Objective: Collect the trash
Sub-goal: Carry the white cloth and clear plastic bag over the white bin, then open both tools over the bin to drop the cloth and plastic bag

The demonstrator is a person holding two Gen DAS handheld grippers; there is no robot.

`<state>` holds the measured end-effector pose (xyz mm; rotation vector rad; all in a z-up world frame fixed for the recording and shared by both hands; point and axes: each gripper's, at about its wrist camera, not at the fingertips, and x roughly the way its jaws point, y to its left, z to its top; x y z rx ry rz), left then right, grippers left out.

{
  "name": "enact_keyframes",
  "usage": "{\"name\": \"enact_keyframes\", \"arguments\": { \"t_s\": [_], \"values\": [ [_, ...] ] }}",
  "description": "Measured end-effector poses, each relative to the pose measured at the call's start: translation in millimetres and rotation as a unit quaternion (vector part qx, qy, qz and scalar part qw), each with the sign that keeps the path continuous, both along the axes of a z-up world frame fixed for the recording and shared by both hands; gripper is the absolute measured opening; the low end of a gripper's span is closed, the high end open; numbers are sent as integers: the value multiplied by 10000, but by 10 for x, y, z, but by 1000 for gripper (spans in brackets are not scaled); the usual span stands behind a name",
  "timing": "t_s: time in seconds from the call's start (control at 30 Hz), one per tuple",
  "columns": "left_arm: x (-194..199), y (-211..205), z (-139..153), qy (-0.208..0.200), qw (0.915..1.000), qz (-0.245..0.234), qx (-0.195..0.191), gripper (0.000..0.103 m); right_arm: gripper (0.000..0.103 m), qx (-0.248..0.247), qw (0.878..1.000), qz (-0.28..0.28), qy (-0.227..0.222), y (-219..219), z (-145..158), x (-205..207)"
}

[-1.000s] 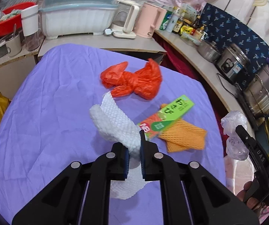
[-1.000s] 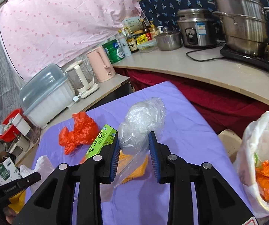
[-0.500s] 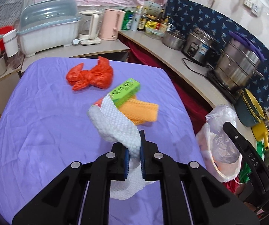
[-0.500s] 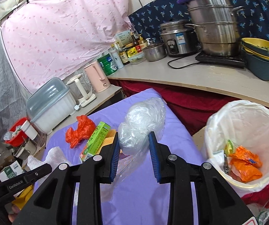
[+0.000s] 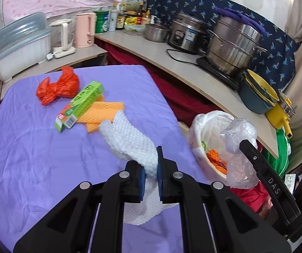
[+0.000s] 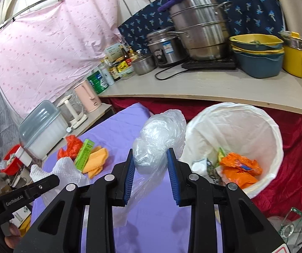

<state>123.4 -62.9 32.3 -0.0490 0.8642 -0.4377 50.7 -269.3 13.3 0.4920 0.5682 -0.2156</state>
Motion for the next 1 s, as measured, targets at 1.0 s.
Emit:
{"name": "enact_keyframes", "arguments": {
  "t_s": [1.0],
  "values": [
    [179, -2094, -191, 359, 9870, -1563, 33, 10, 28, 496, 9905, -1257, 266, -1268, -564, -582]
  ]
}}
